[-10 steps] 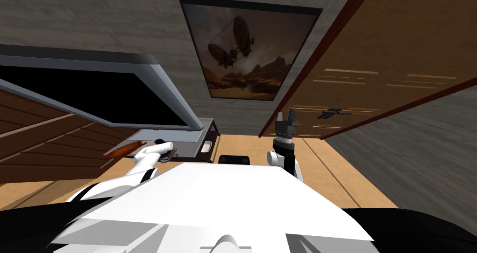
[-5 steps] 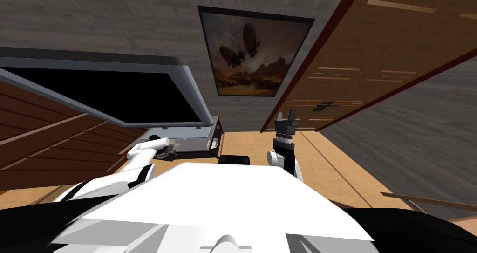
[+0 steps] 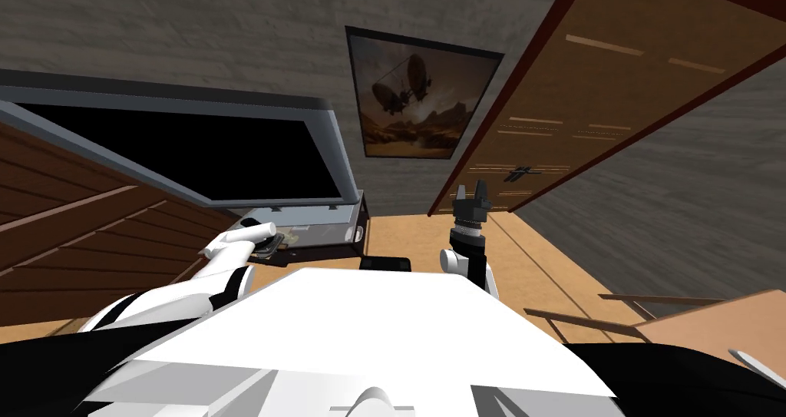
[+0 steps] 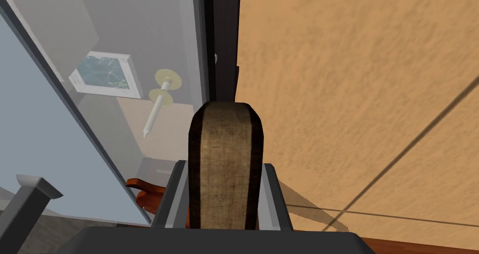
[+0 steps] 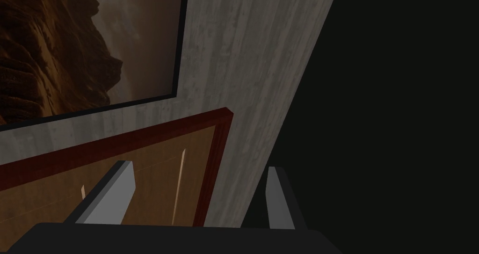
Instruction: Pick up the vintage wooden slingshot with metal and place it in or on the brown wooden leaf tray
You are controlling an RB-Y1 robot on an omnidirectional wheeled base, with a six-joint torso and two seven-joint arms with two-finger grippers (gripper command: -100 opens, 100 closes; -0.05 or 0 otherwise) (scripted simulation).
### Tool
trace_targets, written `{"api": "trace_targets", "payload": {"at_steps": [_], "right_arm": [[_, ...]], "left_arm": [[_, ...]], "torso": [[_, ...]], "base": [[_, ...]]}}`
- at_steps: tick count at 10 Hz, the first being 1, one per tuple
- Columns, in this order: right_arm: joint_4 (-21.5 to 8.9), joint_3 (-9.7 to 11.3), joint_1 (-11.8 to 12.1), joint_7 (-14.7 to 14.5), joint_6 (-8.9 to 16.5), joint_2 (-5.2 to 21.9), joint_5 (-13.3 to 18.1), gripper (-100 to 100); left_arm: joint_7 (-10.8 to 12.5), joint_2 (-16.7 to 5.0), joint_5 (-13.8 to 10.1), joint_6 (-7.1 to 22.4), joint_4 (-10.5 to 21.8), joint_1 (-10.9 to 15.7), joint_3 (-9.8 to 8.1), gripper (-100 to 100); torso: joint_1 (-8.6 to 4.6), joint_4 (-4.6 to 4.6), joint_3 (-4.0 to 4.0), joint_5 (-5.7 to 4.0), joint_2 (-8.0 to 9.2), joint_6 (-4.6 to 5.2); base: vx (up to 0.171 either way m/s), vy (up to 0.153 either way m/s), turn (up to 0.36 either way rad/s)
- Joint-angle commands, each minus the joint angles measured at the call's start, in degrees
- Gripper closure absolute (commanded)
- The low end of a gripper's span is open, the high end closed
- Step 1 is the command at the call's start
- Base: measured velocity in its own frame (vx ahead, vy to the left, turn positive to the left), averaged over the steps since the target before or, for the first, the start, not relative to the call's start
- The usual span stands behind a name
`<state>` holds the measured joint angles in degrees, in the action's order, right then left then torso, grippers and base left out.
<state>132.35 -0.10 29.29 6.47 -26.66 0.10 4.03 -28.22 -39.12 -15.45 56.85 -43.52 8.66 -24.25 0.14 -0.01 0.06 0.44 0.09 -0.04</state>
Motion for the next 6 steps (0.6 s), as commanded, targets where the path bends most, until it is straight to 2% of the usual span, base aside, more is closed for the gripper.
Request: {"api": "trace_targets", "payload": {"at_steps": [1,2,4,6], "right_arm": [[0.0,0.0,0.0,0.0,0.0,0.0,0.0,0],[0.0,0.0,0.0,0.0,0.0,0.0,0.0,0],[0.0,0.0,0.0,0.0,0.0,0.0,0.0,0],[0.0,0.0,0.0,0.0,0.0,0.0,0.0,0]], "left_arm": [[0.0,-0.6,-0.2,0.5,0.3,0.7,-0.28,100],[0.0,-0.6,-0.2,0.5,0.3,0.7,-0.28,100],[-0.1,-1.6,-0.7,1.5,0.2,2.3,-0.77,100],[-0.1,-2.0,-0.9,2.0,0.2,3.0,-0.99,100]], "torso": [[0.00,0.00,0.00,0.00,0.00,0.00],[0.28,-0.06,0.09,-0.02,0.16,0.14],[0.94,-0.06,0.12,0.04,0.20,0.00],[0.87,-0.02,0.03,0.10,0.04,0.06]], "base": [[-0.097,0.113,-0.022],[-0.116,0.205,0.023],[-0.097,0.295,-0.025],[-0.060,0.236,-0.041]]}}
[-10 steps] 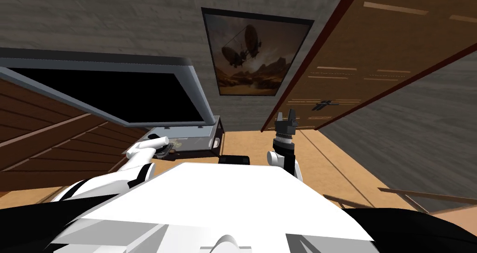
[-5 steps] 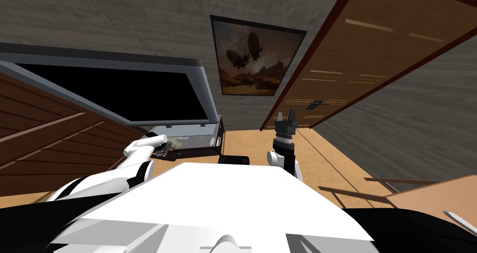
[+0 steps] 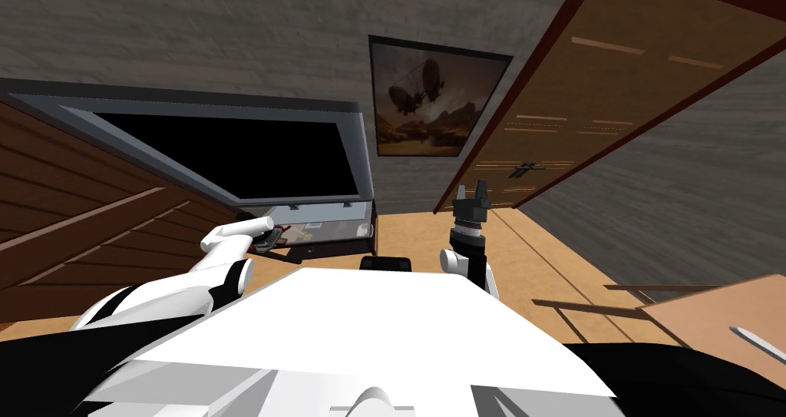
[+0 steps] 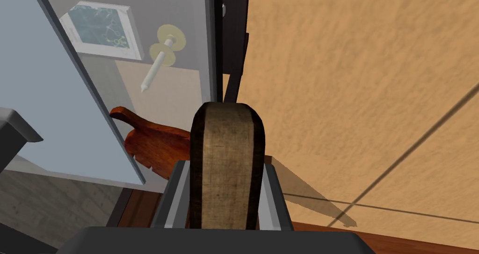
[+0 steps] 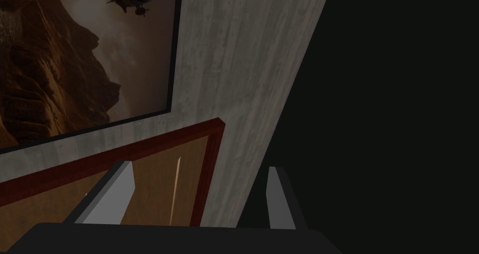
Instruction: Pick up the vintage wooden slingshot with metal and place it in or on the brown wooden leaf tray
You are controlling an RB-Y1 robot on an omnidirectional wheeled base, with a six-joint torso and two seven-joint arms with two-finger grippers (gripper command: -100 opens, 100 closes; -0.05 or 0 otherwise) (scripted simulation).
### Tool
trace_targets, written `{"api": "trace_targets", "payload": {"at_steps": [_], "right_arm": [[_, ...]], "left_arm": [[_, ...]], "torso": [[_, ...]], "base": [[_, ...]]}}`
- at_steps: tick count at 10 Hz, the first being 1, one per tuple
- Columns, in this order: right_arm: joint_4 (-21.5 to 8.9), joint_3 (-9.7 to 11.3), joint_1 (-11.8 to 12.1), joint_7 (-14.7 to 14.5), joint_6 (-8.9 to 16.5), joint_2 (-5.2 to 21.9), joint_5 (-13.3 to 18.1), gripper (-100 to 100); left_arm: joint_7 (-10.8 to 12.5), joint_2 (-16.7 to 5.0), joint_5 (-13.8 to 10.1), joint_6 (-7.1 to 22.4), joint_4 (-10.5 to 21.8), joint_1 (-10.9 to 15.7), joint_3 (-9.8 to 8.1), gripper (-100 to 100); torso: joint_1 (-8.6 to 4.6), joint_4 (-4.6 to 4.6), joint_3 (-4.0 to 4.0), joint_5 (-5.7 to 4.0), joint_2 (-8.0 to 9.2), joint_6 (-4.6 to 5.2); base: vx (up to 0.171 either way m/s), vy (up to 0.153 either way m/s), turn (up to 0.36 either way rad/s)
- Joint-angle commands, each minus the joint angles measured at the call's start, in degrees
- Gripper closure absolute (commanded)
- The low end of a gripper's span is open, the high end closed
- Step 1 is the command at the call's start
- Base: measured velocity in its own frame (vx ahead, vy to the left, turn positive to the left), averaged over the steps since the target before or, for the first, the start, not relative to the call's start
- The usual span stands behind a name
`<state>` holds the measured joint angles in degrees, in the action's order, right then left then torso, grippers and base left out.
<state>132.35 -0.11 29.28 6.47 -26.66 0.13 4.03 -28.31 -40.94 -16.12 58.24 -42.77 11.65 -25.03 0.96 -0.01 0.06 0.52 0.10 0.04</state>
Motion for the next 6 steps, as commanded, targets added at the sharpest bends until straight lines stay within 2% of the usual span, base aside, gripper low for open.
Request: {"api": "trace_targets", "payload": {"at_steps": [1,4,6], "right_arm": [[0.0,0.0,0.0,0.0,0.0,0.0,0.0,0],[0.0,0.0,0.0,0.0,0.0,0.0,0.0,0],[0.0,0.0,0.0,0.0,0.0,0.0,0.0,0]], "left_arm": [[-0.2,-0.6,-0.4,1.2,-0.7,0.8,-0.42,100],[-0.7,-1.4,-0.9,2.4,-1.2,2.7,-0.87,100],[-1.1,-1.7,-1.1,3.0,-1.7,3.8,-1.06,100]], "torso": [[0.00,0.00,0.00,0.00,0.00,0.00],[0.16,-0.03,0.02,-0.01,0.01,-0.01],[0.06,0.02,-0.11,-0.02,-0.24,0.03]], "base": [[-0.069,0.283,-0.057],[-0.065,0.292,-0.033],[0.019,0.256,-0.013]]}}
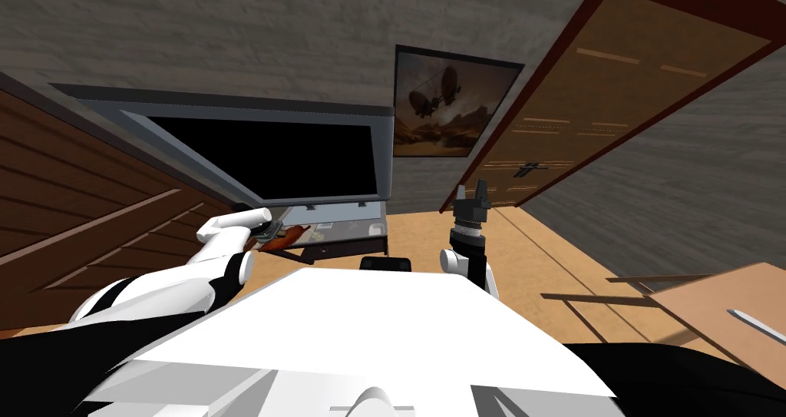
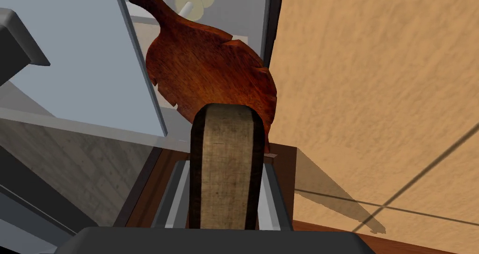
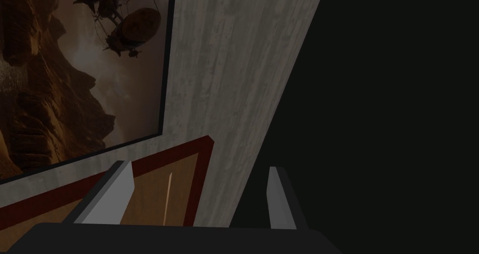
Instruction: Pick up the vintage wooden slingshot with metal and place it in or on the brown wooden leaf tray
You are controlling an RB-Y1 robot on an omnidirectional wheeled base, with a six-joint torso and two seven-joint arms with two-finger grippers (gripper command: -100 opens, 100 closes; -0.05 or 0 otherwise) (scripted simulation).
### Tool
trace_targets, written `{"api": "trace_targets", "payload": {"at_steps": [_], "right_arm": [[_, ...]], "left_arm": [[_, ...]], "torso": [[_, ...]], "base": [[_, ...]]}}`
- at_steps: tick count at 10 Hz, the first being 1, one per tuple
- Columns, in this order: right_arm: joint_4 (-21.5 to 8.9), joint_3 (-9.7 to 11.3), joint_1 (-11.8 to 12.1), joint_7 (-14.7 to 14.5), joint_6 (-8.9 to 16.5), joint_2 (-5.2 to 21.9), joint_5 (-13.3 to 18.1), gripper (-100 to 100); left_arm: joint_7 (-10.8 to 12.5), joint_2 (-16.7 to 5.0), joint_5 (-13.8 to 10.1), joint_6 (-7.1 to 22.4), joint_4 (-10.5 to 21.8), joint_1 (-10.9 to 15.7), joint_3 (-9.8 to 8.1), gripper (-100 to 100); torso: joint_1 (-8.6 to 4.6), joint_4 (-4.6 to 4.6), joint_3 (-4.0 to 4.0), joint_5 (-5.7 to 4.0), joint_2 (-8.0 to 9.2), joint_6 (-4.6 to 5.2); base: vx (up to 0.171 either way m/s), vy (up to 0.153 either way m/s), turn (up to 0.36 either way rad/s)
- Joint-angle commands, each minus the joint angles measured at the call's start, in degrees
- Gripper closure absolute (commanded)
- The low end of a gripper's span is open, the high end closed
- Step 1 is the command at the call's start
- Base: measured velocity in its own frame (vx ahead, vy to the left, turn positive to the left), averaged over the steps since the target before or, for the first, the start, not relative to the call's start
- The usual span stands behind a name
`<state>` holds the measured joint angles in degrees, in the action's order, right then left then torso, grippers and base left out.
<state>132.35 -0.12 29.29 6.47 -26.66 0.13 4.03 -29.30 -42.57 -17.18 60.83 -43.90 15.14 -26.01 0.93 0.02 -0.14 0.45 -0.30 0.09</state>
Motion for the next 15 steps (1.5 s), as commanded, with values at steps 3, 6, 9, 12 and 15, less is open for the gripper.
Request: {"api": "trace_targets", "payload": {"at_steps": [3,6,9,12,15], "right_arm": [[0.0,0.0,0.0,0.0,0.0,0.0,0.0,0],[0.0,0.0,0.0,0.0,0.0,0.0,0.0,0],[0.0,0.0,0.0,0.0,0.0,0.0,0.0,0],[0.0,0.0,0.0,0.0,0.0,0.0,0.0,0],[0.0,0.0,0.0,0.0,0.0,0.0,0.0,0]], "left_arm": [[-0.6,-0.3,-0.3,1.1,-1.2,1.9,-0.22,100],[-1.1,-0.7,-0.4,0.9,-0.9,2.5,-0.27,-100],[-1.1,-0.7,-0.4,0.9,-0.9,2.4,-0.27,-100],[0.2,-1.4,0.2,2.7,-1.2,3.4,-0.39,-100],[2.2,-2.5,1.2,5.5,-1.8,4.9,-0.58,-100]], "torso": [[-0.16,-0.01,0.06,-0.02,0.13,-0.01],[-0.81,0.00,0.05,-0.09,0.12,0.01],[-1.13,-0.01,0.07,-0.18,0.15,0.01],[-1.14,-0.01,0.07,-0.18,0.15,0.01],[-0.93,-0.04,0.15,-0.14,0.29,0.04]], "base": [[-0.003,0.210,-0.005],[0.006,0.076,-0.007],[0.000,0.000,0.000],[-0.011,0.016,-0.045],[-0.040,0.056,-0.159]]}}
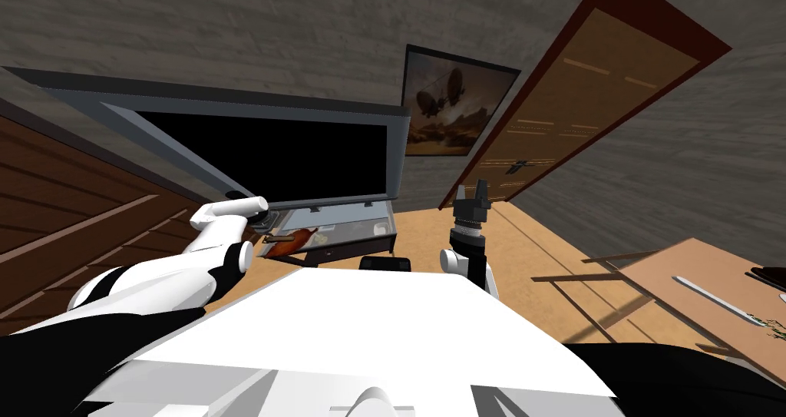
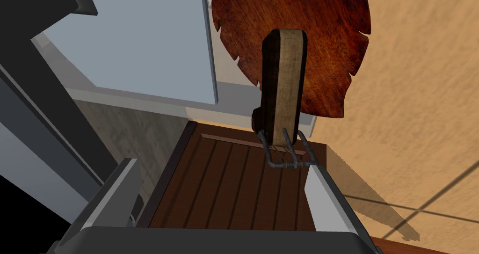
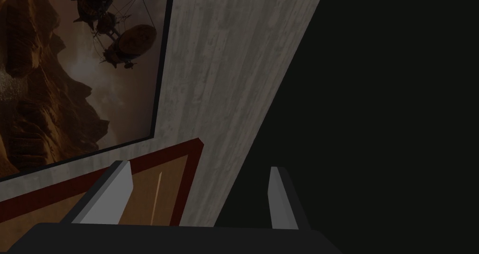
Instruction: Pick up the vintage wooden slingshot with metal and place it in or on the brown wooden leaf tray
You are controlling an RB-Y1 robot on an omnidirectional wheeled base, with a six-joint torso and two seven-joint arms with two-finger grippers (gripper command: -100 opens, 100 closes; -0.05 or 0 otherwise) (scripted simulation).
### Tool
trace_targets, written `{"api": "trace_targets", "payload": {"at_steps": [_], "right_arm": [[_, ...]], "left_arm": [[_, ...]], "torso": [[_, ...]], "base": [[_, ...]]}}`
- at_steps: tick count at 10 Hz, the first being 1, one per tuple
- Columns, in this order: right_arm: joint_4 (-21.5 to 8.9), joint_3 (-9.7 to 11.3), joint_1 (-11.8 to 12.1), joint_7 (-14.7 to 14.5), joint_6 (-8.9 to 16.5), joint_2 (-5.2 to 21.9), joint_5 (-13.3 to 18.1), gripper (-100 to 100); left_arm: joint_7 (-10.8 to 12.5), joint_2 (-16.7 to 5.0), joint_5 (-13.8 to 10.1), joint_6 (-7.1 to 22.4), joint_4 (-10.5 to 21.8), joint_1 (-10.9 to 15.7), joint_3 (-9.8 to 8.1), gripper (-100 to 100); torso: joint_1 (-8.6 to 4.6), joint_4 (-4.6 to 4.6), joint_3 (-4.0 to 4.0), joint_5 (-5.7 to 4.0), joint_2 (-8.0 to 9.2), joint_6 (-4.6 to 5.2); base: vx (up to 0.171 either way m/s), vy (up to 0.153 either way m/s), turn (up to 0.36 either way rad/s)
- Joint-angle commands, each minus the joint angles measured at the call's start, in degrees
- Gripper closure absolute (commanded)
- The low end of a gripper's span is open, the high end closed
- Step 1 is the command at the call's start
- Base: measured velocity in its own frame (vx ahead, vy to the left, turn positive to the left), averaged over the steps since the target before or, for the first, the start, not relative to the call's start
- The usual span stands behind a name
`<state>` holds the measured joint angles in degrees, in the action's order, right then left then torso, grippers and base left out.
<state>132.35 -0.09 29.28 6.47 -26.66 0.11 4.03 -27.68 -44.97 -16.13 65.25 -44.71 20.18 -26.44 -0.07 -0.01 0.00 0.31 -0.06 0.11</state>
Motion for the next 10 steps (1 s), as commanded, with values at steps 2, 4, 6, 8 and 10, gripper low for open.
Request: {"api": "trace_targets", "payload": {"at_steps": [2,4,6,8,10], "right_arm": [[0.0,0.0,0.0,0.0,0.0,0.0,0.0,0],[0.0,0.0,0.0,0.0,0.0,0.0,0.0,0],[0.0,0.0,0.0,0.0,0.0,0.0,0.0,0],[0.0,0.0,0.0,0.0,0.0,0.0,0.0,0],[0.0,0.0,0.0,0.0,0.0,0.0,0.0,0]], "left_arm": [[0.6,-0.1,0.2,1.1,-1.0,-0.2,-0.15,-100],[0.6,-0.1,0.2,1.1,-1.0,-0.2,-0.15,-100],[0.6,-0.1,0.2,1.1,-1.0,-0.2,-0.15,-100],[0.6,-0.1,0.2,1.1,-1.0,-0.2,-0.15,-100],[0.1,-1.0,-0.1,2.6,-1.8,0.1,-0.65,-100]], "torso": [[-0.05,0.01,-0.02,0.00,-0.03,-0.01],[-0.13,0.03,-0.05,-0.02,-0.09,-0.02],[-0.15,0.03,-0.06,-0.03,-0.11,-0.02],[-0.14,0.03,-0.06,-0.02,-0.10,-0.02],[-0.15,0.03,-0.06,-0.03,-0.11,-0.02]], "base": [[-0.011,0.016,-0.045],[-0.001,0.002,-0.005],[0.000,0.000,0.000],[-0.002,0.003,-0.007],[0.002,-0.003,0.008]]}}
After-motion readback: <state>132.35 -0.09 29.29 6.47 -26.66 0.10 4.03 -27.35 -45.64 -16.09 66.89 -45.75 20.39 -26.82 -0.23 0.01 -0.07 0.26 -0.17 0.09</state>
